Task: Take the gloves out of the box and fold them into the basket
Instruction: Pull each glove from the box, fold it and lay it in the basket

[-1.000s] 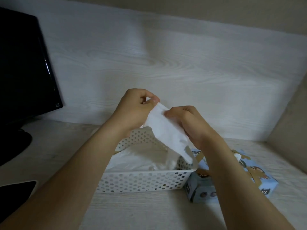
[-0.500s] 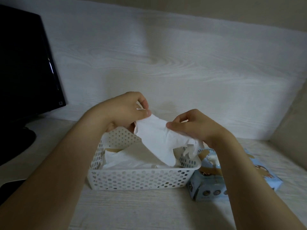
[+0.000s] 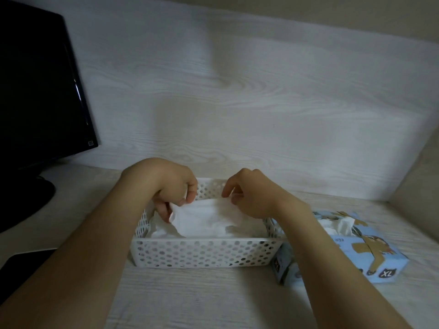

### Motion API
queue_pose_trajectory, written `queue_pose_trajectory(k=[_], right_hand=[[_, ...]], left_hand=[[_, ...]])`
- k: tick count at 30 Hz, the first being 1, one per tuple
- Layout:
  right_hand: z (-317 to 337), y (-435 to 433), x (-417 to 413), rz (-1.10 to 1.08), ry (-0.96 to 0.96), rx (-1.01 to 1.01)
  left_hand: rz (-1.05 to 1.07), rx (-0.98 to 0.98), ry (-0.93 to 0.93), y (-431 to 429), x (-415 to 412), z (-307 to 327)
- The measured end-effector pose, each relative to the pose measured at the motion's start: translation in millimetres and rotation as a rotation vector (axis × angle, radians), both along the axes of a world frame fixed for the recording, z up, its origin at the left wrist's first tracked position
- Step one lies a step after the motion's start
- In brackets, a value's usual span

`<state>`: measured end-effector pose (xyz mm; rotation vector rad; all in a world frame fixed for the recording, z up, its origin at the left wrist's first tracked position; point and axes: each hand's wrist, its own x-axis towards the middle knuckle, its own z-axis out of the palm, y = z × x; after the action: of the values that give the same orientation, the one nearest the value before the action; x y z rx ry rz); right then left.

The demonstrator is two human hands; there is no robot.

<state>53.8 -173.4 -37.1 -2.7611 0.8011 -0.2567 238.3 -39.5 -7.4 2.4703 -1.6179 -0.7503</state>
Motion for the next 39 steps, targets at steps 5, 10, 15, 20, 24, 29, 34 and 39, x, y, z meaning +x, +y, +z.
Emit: queue_pose_trajectory(k=[5,10,15,20,24,29,34,39], right_hand=[[-12,-6,7,-0.055,-0.059,-0.083],[-15,-7,9,-0.087,-0.087,-0.207],[3,1,0,-0.053,-0.065,-0.074],[12,13,-9,-0.047,0.289,0.047],[5,14,-4,-0.015,0.343,0.004],[7,21,-7,0.0,0.212,-0.106],[11,23,-25,0.055,0.131,-0.065],[5,17,-62,-0.072,-0.419,-0.163]], left_hand=[[0.062,0.087,-0.148,-4,-1,-2],[0.073,0.148,-0.32,-8,-9,-4],[-0.038,0.232,-0.518,-18,-10,-11],[-0.101,0.177,-0.206,-14,-33,0],[-0.138,0.275,-0.284,-12,-42,-1],[-0.128,0.231,-0.366,-11,-44,2],[-0.193,-0.071,-0.366,-17,-61,6],[-0.218,-0.439,-0.361,-29,-95,-3]])
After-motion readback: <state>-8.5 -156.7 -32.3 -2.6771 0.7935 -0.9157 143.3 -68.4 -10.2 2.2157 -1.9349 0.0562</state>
